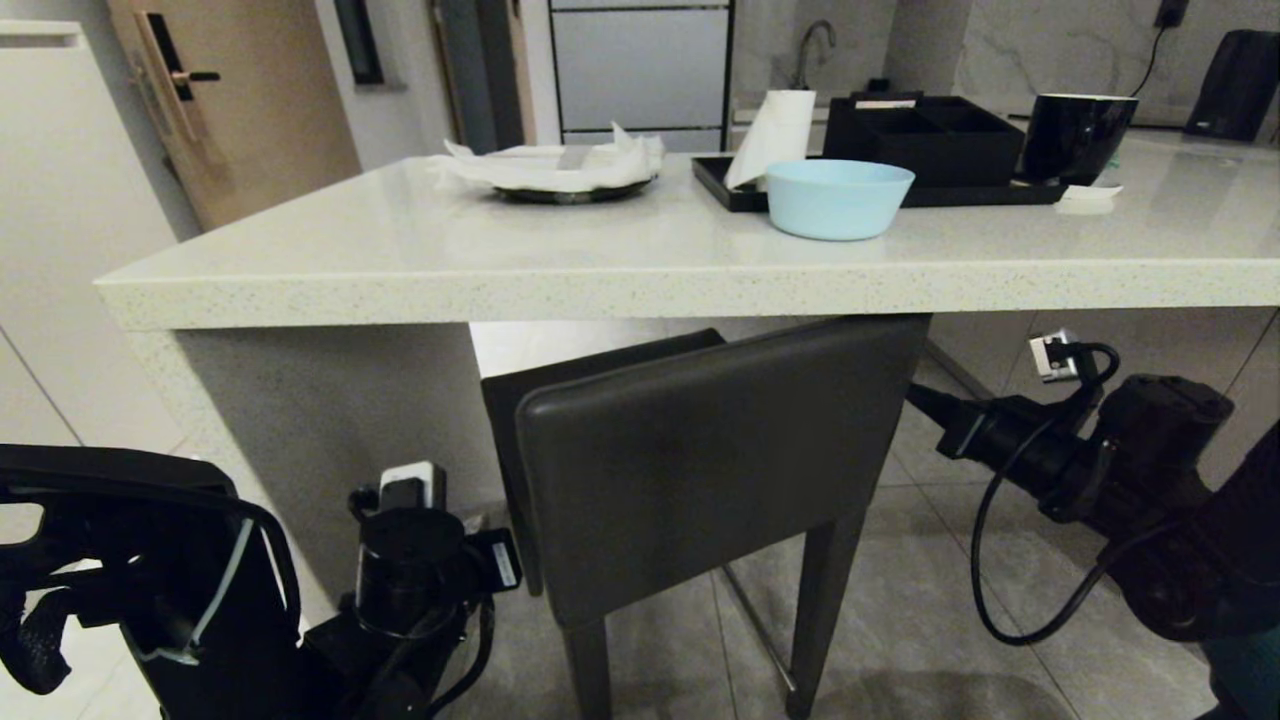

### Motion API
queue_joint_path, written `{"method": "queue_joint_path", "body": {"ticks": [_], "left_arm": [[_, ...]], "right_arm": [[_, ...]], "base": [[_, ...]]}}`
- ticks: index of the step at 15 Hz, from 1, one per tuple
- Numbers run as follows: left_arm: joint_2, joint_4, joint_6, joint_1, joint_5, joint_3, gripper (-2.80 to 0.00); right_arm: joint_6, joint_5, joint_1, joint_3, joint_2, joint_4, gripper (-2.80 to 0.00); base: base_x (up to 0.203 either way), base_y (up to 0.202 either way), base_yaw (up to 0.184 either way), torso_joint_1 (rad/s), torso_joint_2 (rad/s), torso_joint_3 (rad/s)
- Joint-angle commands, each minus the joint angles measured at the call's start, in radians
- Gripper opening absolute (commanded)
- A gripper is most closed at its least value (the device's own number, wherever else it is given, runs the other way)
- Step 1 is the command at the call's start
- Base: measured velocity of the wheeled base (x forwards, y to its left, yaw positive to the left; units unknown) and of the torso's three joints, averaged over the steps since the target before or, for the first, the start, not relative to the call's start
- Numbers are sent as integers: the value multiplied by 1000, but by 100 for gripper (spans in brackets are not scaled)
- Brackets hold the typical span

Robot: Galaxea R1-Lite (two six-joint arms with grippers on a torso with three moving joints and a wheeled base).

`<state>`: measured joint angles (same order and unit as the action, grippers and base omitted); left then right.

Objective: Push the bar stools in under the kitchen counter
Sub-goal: Pull the gray chair out from under the dining table

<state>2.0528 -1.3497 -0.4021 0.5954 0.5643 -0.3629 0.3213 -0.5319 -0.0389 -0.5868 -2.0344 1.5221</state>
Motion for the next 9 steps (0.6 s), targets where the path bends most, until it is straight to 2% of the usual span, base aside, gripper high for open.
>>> {"method": "queue_joint_path", "body": {"ticks": [1,5,9], "left_arm": [[3,-8,1,-6,3,-12,-280],[7,-6,16,-31,-26,-38,-280],[36,-5,61,-82,-57,-97,-280]], "right_arm": [[-17,-14,-11,53,67,8,-280],[-43,-22,-60,100,148,8,-280],[-54,-20,-162,173,231,8,-280]], "base": [[0,0,0,0,0,0],[0,0,0,0,0,0],[0,0,0,0,0,0]]}}
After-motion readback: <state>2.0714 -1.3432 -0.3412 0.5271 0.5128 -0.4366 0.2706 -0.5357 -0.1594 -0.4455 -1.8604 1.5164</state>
